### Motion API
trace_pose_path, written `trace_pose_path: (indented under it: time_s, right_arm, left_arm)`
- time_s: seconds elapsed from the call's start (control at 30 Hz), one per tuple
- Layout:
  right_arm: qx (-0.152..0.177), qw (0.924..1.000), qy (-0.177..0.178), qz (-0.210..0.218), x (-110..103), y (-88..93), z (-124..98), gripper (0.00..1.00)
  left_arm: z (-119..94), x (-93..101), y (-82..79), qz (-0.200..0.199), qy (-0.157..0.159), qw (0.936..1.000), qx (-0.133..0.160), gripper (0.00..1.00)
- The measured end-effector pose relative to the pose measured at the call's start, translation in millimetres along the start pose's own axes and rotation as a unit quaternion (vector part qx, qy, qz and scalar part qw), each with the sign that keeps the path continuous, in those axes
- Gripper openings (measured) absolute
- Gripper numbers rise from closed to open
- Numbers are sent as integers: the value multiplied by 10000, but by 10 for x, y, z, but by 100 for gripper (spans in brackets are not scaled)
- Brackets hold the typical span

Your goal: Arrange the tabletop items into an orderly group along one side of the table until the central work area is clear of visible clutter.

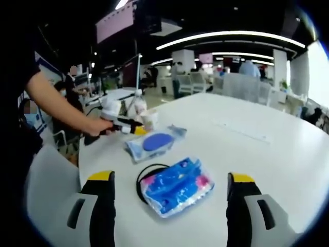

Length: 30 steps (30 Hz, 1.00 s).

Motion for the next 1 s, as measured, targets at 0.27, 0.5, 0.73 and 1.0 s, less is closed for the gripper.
trace_pose_path:
  time_s: [0.27,0.5,0.73,1.0]
  right_arm:
    - [101,9999,-25,0,-38,-49,-33,88]
    - [157,9999,-58,-13,-61,-82,-63,87]
    - [248,9997,-86,6,-65,-136,-89,86]
    - [308,9994,-168,-49,-97,-188,-81,86]
  left_arm:
    - [-36,189,-16,-78,165,9998,-33,44]
    - [-27,239,7,-128,339,9993,-108,45]
    - [-60,291,30,-84,413,9989,-183,46]
    - [-153,396,-1,21,476,9987,-190,47]
Point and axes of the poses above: the point that each gripper's makers call its tool centre point, and the gripper's own axes: z roughly forward along the fingers, x roughly to its right, y roughly out of its underside, the point moved 1 cm from there along -z, roughly backward along the fingers, and after that the axes turned 10 degrees about y, right-handed, at the moved point
